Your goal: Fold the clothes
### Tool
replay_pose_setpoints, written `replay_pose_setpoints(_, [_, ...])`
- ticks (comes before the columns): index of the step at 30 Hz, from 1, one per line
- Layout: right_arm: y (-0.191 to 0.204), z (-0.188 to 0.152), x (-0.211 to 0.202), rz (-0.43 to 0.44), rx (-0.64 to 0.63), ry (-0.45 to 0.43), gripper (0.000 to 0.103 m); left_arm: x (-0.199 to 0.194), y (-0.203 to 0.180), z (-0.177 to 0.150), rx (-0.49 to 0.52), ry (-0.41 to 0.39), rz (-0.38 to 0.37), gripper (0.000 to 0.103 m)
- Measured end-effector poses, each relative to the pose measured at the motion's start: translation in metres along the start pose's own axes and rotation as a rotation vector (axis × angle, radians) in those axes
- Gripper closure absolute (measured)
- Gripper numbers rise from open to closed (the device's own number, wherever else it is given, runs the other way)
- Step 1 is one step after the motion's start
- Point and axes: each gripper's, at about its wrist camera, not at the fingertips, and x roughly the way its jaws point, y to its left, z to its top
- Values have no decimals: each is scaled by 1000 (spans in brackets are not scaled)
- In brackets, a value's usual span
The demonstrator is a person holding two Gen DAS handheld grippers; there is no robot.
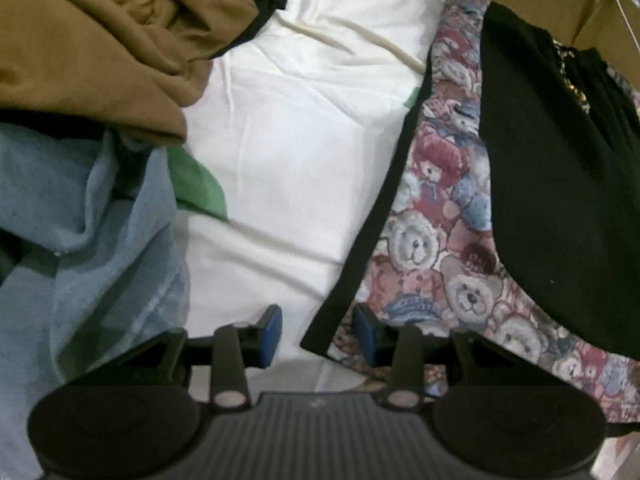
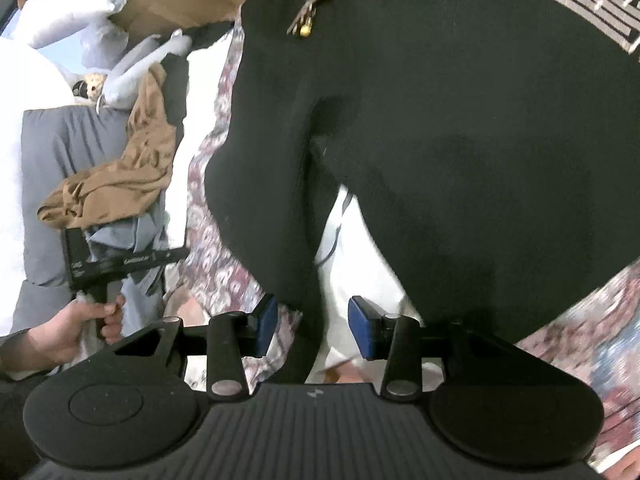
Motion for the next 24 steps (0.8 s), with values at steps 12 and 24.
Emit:
replay_pose_setpoints(12, [6, -22, 27, 100, 26, 127, 58, -18, 12, -5, -78, -24, -56, 97])
replay_pose_setpoints(24, [3, -18, 46, 150, 72, 139, 59, -26, 24, -2, -150, -76, -18, 97])
